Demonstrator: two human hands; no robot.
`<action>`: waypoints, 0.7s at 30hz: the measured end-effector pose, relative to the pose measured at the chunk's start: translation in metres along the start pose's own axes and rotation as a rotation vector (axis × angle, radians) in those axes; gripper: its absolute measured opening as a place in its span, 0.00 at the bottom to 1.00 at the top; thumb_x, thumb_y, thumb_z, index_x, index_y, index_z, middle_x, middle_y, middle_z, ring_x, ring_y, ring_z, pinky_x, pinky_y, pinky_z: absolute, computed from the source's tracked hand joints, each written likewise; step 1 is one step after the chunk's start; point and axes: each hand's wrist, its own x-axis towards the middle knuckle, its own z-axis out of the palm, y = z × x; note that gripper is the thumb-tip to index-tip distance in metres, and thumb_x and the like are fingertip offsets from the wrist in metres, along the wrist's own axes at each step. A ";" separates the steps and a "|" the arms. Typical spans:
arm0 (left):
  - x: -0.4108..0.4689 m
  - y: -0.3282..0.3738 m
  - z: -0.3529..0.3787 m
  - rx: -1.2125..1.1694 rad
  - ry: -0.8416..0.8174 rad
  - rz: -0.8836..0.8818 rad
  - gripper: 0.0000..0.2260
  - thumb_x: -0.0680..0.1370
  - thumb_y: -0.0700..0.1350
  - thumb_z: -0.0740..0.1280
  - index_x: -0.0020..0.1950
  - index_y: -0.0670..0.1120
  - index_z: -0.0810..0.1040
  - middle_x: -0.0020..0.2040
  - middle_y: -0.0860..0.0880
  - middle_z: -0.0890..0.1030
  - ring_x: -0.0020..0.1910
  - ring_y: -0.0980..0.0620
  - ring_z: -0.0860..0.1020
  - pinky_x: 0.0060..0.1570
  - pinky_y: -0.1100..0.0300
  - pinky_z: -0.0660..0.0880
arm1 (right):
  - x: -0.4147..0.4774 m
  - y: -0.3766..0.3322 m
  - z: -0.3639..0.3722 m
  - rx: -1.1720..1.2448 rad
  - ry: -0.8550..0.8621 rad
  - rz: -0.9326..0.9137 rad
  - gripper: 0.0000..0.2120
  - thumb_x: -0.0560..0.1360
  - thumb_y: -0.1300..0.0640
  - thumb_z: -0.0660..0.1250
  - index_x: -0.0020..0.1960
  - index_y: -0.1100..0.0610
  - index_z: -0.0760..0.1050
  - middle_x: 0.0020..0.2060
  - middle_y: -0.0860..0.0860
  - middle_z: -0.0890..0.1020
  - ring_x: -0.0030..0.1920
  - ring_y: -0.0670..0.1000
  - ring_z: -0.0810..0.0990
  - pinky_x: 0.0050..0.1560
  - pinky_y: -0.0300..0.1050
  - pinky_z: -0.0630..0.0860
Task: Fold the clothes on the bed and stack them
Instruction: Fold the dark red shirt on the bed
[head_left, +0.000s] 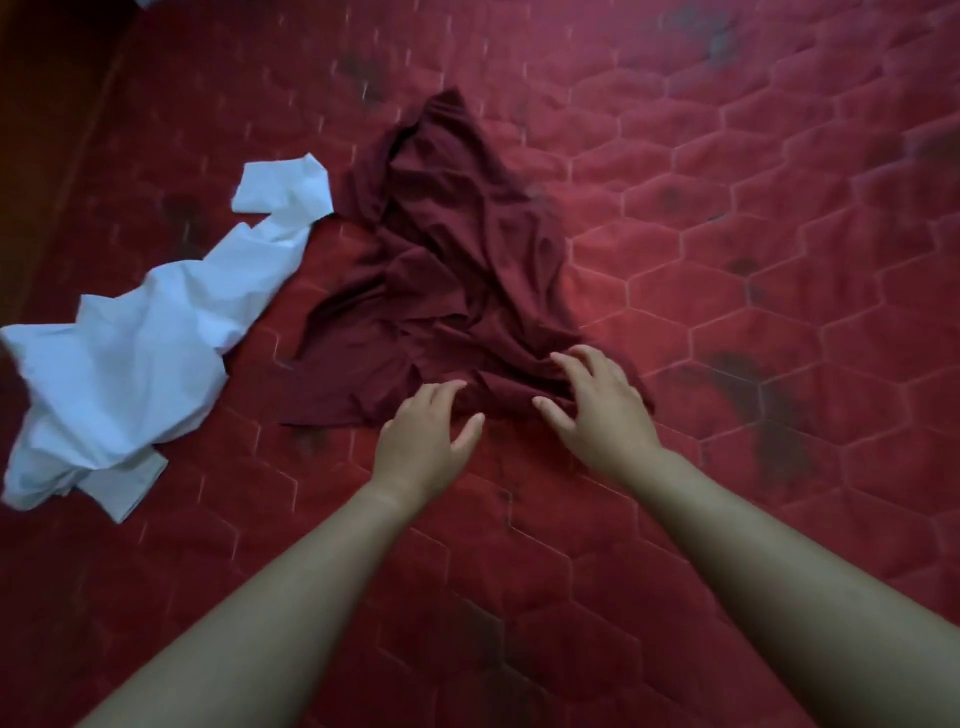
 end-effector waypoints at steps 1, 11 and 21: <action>0.008 -0.010 0.003 -0.063 -0.002 -0.020 0.21 0.77 0.55 0.62 0.68 0.49 0.69 0.64 0.49 0.73 0.62 0.47 0.72 0.57 0.47 0.72 | 0.011 -0.002 0.007 0.006 -0.003 -0.002 0.28 0.75 0.43 0.63 0.71 0.52 0.63 0.70 0.52 0.64 0.70 0.54 0.61 0.63 0.56 0.67; 0.071 -0.088 0.062 -0.069 -0.067 -0.160 0.25 0.75 0.52 0.66 0.71 0.52 0.66 0.71 0.49 0.64 0.68 0.45 0.63 0.65 0.46 0.66 | 0.077 0.005 0.096 -0.204 -0.172 -0.050 0.31 0.71 0.42 0.67 0.71 0.40 0.60 0.73 0.49 0.59 0.71 0.57 0.57 0.63 0.60 0.64; 0.029 -0.047 0.079 -0.397 0.052 -0.073 0.08 0.70 0.39 0.70 0.45 0.50 0.80 0.42 0.52 0.79 0.43 0.53 0.78 0.44 0.61 0.72 | 0.004 0.066 0.063 0.172 0.136 -0.081 0.08 0.67 0.68 0.71 0.44 0.59 0.80 0.40 0.52 0.81 0.41 0.53 0.79 0.44 0.36 0.69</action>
